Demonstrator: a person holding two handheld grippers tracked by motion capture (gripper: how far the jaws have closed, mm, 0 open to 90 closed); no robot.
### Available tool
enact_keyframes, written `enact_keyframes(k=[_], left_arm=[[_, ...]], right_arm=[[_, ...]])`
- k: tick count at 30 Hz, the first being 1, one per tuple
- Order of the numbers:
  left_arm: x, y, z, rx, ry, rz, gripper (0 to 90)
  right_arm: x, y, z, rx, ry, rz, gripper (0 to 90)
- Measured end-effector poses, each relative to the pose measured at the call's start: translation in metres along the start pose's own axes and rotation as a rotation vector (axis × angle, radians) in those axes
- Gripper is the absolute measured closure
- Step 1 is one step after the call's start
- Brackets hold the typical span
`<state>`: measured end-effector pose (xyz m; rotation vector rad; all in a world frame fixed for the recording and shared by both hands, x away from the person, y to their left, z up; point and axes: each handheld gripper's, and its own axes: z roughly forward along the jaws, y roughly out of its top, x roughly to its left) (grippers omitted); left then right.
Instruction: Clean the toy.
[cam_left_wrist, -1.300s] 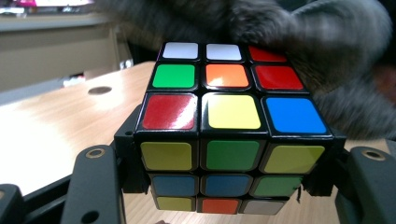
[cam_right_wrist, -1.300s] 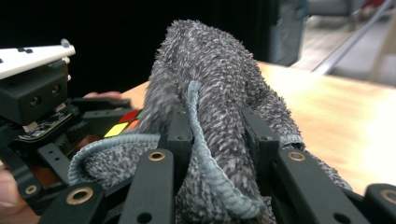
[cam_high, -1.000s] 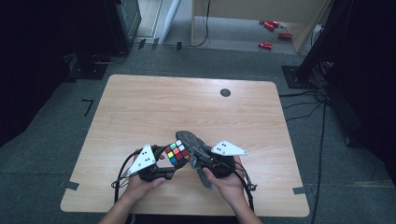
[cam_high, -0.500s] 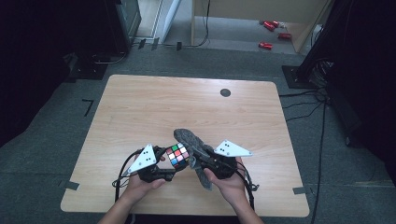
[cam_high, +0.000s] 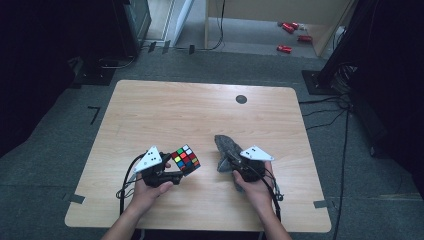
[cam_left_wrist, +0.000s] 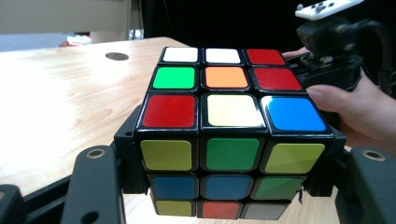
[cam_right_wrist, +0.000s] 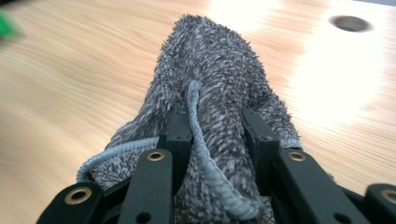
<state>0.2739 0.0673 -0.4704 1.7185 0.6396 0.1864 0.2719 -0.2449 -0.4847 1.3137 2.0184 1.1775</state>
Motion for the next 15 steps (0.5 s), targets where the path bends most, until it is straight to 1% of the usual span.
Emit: enact_keyframes(k=[1,2,3,4,5,6,7,8,9,10,11,13,14,15], left_arm=[[0.0,0.0,0.0,0.002,0.0,-0.004,35.1],[0.0,0.0,0.001,0.004,0.0,-0.005,35.0],[0.0,0.0,0.001,0.007,-0.001,-0.008,35.1],[0.0,0.0,0.001,0.012,-0.002,-0.009,35.1],[0.0,0.0,0.002,0.018,-0.003,-0.008,35.0],[0.0,0.0,0.002,0.022,-0.001,-0.007,35.0],[0.0,-0.001,0.003,0.029,0.001,-0.006,35.0],[0.0,-0.001,0.003,0.033,0.001,-0.006,35.1],[0.0,-0.001,0.003,0.037,-0.002,-0.005,35.1],[0.0,-0.001,0.003,0.037,-0.002,-0.005,35.1],[0.0,-0.001,0.003,0.039,-0.002,-0.003,35.1],[0.001,-0.001,0.003,0.044,-0.003,-0.001,35.1],[0.001,-0.001,0.003,0.046,-0.004,-0.004,35.1],[0.002,0.0,0.003,0.049,-0.004,-0.006,35.1]], right_arm=[[-0.001,-0.002,0.002,0.012,-0.027,-0.01,68.1],[-0.002,-0.003,0.004,0.024,-0.04,-0.017,67.6],[-0.003,-0.006,0.008,0.054,-0.064,-0.039,66.7],[-0.003,-0.006,0.008,0.054,-0.064,-0.039,66.7],[-0.003,-0.008,0.011,0.068,-0.073,-0.05,66.3],[-0.003,-0.01,0.013,0.078,-0.072,-0.055,65.9],[-0.004,-0.012,0.016,0.089,-0.066,-0.05,65.1],[-0.007,-0.016,0.02,0.105,-0.052,-0.04,62.5],[-0.009,-0.017,0.021,0.108,-0.041,-0.026,60.6],[-0.009,-0.017,0.021,0.108,-0.041,-0.026,60.6],[-0.011,-0.018,0.023,0.109,-0.029,-0.014,57.7],[-0.015,-0.018,0.023,0.103,-0.012,-0.005,50.3],[-0.018,-0.017,0.021,0.077,0.007,-0.011,42.0],[-0.018,-0.017,0.021,0.077,0.007,-0.011,42.0]])
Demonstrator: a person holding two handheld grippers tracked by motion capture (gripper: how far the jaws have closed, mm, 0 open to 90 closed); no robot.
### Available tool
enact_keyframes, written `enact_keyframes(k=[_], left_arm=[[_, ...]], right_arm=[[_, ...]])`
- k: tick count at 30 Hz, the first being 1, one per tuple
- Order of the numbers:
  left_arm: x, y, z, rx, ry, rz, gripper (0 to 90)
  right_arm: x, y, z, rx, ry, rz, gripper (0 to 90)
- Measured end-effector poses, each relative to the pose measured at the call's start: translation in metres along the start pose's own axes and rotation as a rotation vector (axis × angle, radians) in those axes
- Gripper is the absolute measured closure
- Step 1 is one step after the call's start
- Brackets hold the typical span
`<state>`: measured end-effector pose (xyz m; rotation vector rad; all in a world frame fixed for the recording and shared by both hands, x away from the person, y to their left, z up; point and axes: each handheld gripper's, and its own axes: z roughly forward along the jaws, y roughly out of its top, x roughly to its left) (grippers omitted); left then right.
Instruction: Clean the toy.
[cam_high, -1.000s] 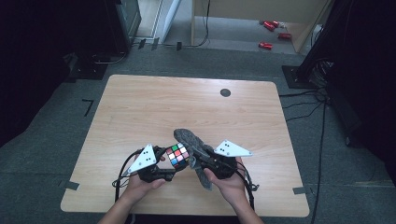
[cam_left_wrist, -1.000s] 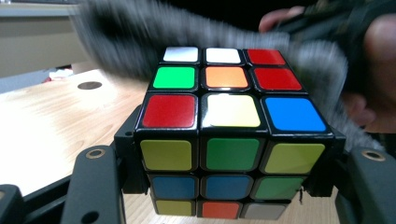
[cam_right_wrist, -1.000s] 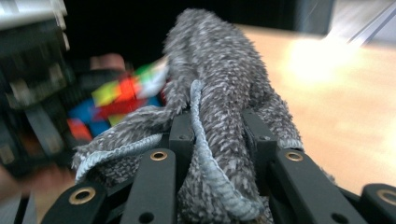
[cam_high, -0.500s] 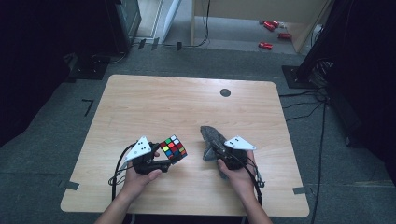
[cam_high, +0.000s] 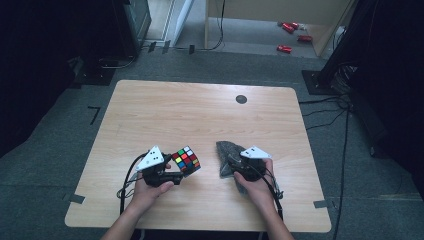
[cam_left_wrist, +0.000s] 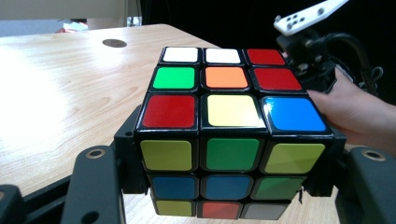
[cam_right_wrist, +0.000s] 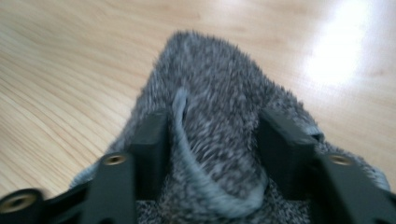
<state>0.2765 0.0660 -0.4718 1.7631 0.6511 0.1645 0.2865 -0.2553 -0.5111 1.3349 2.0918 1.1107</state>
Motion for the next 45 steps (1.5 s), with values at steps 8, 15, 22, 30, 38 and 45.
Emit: enact_keyframes(k=[8,15,22,30,38,45], left_arm=[[0.008,0.003,-0.003,0.015,-0.031,-0.037,35.1],[0.019,0.007,-0.005,0.049,-0.117,-0.093,35.0],[0.026,0.012,-0.003,0.119,-0.204,-0.086,35.1],[0.031,0.01,0.001,0.176,-0.24,-0.116,35.1],[0.032,0.01,0.003,0.203,-0.273,-0.134,35.0],[0.027,0.011,0.0,0.114,-0.206,-0.142,34.9]], right_arm=[[0.009,0.014,-0.024,-0.221,0.134,-0.138,32.2],[0.032,0.016,-0.027,-0.315,0.227,-0.255,31.6],[0.057,0.012,-0.024,-0.363,0.289,-0.403,29.2],[0.077,0.008,-0.022,-0.428,0.31,-0.593,28.2],[0.082,0.004,-0.018,-0.461,0.294,-0.691,27.4],[0.082,0.005,-0.015,-0.43,0.336,-0.577,27.3]])
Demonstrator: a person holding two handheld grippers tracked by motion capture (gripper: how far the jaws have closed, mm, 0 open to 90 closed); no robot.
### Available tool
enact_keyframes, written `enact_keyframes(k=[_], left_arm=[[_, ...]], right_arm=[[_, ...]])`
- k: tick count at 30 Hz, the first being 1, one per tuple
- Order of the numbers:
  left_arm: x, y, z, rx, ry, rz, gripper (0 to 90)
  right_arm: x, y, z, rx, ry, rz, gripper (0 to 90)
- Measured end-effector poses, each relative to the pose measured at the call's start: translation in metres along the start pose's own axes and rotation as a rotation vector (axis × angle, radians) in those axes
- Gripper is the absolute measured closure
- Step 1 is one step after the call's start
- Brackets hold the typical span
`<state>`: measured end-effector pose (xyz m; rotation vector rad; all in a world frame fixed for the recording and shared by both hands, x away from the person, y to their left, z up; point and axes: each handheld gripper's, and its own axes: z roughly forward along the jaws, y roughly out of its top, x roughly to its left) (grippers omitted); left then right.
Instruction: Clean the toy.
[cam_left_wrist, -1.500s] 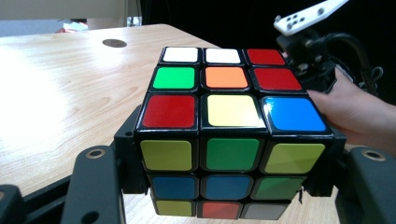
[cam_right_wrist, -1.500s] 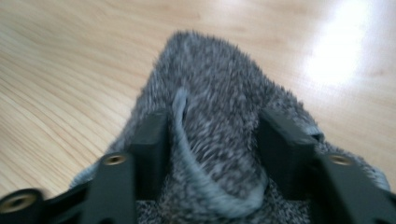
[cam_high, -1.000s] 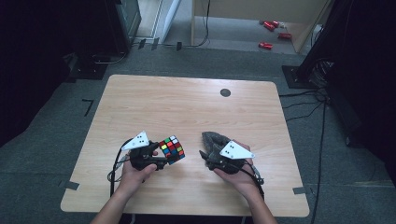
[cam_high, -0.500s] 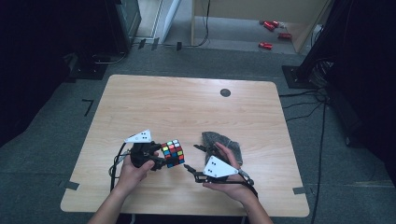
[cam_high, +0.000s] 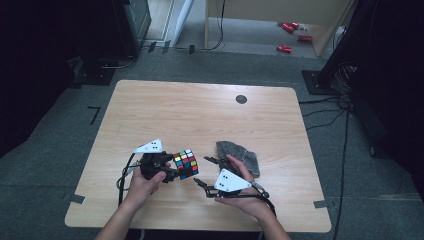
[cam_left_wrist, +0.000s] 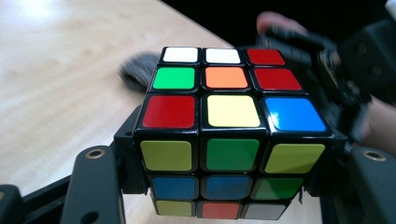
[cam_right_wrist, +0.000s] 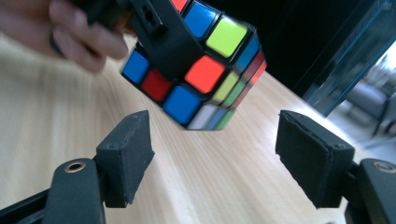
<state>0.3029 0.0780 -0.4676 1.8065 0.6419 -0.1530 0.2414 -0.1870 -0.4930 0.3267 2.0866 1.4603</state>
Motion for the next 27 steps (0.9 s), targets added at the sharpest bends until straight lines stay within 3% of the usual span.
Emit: enact_keyframes(k=[3,4,6,7,18,23,27], left_arm=[[-0.002,-0.002,-0.002,-0.117,0.061,-0.074,34.9],[-0.003,-0.003,-0.002,-0.143,0.078,-0.085,34.9],[-0.007,-0.004,-0.001,-0.164,0.097,-0.087,34.9],[-0.009,-0.004,0.001,-0.166,0.107,-0.086,34.9],[-0.025,-0.008,0.014,-0.197,0.172,-0.081,34.8],[-0.028,-0.01,0.019,-0.202,0.17,-0.089,34.6],[-0.026,-0.01,0.019,-0.207,0.161,-0.106,34.3]], right_arm=[[0.006,0.004,0.004,-0.015,-0.031,0.112,26.4],[0.006,0.004,0.004,-0.015,-0.031,0.112,26.4],[0.011,0.007,0.008,-0.008,-0.078,0.144,26.4],[0.015,0.009,0.012,-0.015,-0.106,0.195,26.3],[0.026,0.016,0.019,-0.053,-0.195,0.259,25.5],[0.027,0.015,0.019,-0.044,-0.231,0.263,32.4],[0.027,0.015,0.019,-0.039,-0.228,0.268,33.3]])
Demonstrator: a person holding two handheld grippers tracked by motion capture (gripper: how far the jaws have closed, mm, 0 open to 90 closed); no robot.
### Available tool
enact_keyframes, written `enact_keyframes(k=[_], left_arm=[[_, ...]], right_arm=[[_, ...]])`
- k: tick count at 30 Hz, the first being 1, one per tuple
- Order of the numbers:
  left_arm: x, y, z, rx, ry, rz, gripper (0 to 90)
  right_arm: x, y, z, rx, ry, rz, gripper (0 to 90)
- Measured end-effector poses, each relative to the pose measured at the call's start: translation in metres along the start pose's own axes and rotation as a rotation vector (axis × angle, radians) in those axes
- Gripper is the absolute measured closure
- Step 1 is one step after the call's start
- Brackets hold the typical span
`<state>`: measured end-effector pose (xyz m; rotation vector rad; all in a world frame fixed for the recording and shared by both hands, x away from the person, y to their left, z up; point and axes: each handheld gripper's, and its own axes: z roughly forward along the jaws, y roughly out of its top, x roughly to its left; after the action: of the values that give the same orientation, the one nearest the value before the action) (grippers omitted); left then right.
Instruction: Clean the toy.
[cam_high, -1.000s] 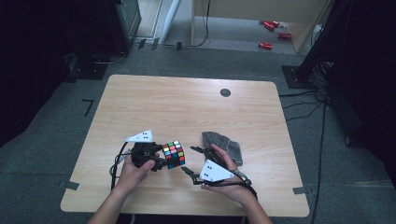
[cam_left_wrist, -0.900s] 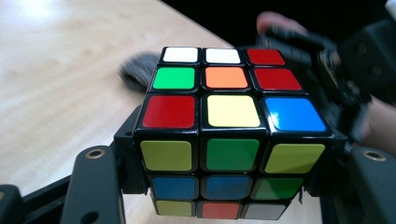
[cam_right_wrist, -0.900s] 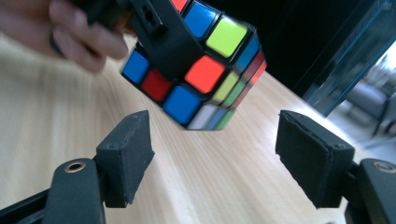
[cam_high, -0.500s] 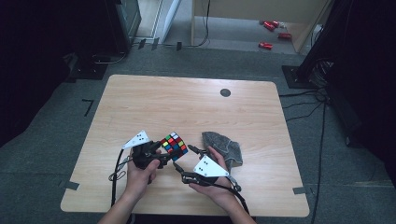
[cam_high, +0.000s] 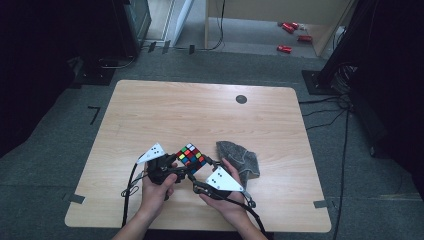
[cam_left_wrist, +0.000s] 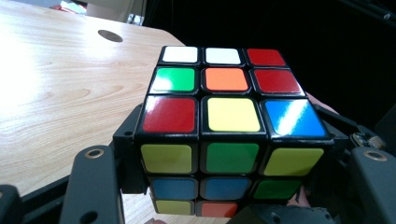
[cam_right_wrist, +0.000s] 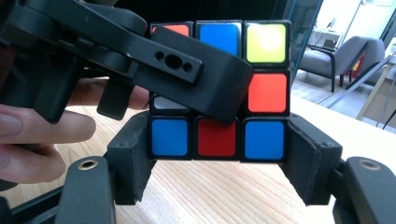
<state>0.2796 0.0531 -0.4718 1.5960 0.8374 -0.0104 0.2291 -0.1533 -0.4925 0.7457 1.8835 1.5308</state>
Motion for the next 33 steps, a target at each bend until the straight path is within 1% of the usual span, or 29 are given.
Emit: enact_keyframes(k=[1,3,4,5,6,7,8,9,11,12,13,15,18,20,21,22,23,25,26,27,28,31,32,33], left_arm=[[0.0,0.0,0.0,0.0,-0.001,-0.001,33.5],[0.001,0.0,0.0,0.0,-0.007,-0.002,33.1],[0.001,0.0,0.0,-0.001,-0.014,-0.006,32.7],[0.002,0.001,0.0,-0.003,-0.023,-0.013,32.3],[0.002,0.001,-0.001,-0.009,-0.029,-0.011,32.0],[0.004,0.004,-0.003,-0.036,-0.033,-0.004,30.6],[0.004,0.004,-0.003,-0.036,-0.033,-0.004,29.6],[0.004,0.005,-0.005,-0.05,-0.036,0.004,29.6],[0.005,0.009,-0.009,-0.083,-0.024,0.035,27.6],[0.006,0.01,-0.012,-0.094,-0.017,0.053,27.6],[0.007,0.012,-0.014,-0.109,-0.012,0.068,27.3],[0.009,0.015,-0.019,-0.132,0.0,0.095,26.6],[0.013,0.017,-0.024,-0.155,0.023,0.154,26.0],[0.015,0.018,-0.026,-0.161,0.04,0.206,25.4],[0.016,0.018,-0.026,-0.164,0.052,0.231,26.1],[0.016,0.017,-0.026,-0.157,0.06,0.263,26.1],[0.017,0.016,-0.024,-0.155,0.064,0.287,26.0],[0.016,0.013,-0.021,-0.124,0.083,0.341,26.0],[0.015,0.011,-0.019,-0.108,0.089,0.379,26.0],[0.013,0.008,-0.017,-0.094,0.092,0.413,26.0],[0.01,0.006,-0.014,-0.081,0.086,0.438,26.0],[0.003,0.0,-0.007,-0.052,0.078,0.506,24.9],[0.001,-0.002,-0.005,-0.041,0.074,0.52,24.9],[-0.001,-0.004,-0.003,-0.028,0.076,0.534,21.6]], right_arm=[[0.0,-0.001,0.001,0.002,-0.003,-0.011,33.5],[0.001,-0.001,0.0,0.007,-0.008,-0.013,33.9],[0.001,-0.001,0.0,0.008,-0.01,-0.021,34.2],[0.0,-0.001,-0.001,0.013,-0.005,-0.021,34.3],[-0.001,-0.001,-0.001,0.014,0.002,-0.025,34.4],[-0.003,0.001,-0.003,0.029,0.019,-0.016,34.6],[-0.004,0.001,-0.003,0.037,0.03,-0.014,34.6],[-0.004,0.001,-0.003,0.037,0.03,-0.014,34.6],[-0.011,0.003,-0.005,0.073,0.031,-0.001,34.7],[-0.011,0.003,-0.005,0.073,0.031,-0.001,34.7],[-0.014,0.004,-0.005,0.084,0.03,0.009,34.7],[-0.021,0.005,-0.008,0.088,0.024,0.03,34.7],[-0.03,0.007,-0.012,0.089,0.006,0.061,34.8],[-0.038,0.01,-0.016,0.089,-0.005,0.086,34.7],[-0.045,0.012,-0.019,0.092,-0.013,0.116,34.7],[-0.045,0.012,-0.019,0.092,-0.013,0.116,34.7],[-0.048,0.013,-0.02,0.093,-0.013,0.13,34.7],[-0.055,0.017,-0.025,0.099,-0.005,0.172,34.7],[-0.055,0.017,-0.025,0.099,-0.005,0.172,34.7],[-0.058,0.021,-0.028,0.108,0.006,0.203,34.7],[-0.058,0.021,-0.028,0.108,0.006,0.203,34.7],[-0.058,0.025,-0.029,0.119,0.028,0.241,34.7],[-0.058,0.025,-0.029,0.119,0.028,0.241,34.7],[-0.056,0.026,-0.028,0.129,0.04,0.253,34.7]])
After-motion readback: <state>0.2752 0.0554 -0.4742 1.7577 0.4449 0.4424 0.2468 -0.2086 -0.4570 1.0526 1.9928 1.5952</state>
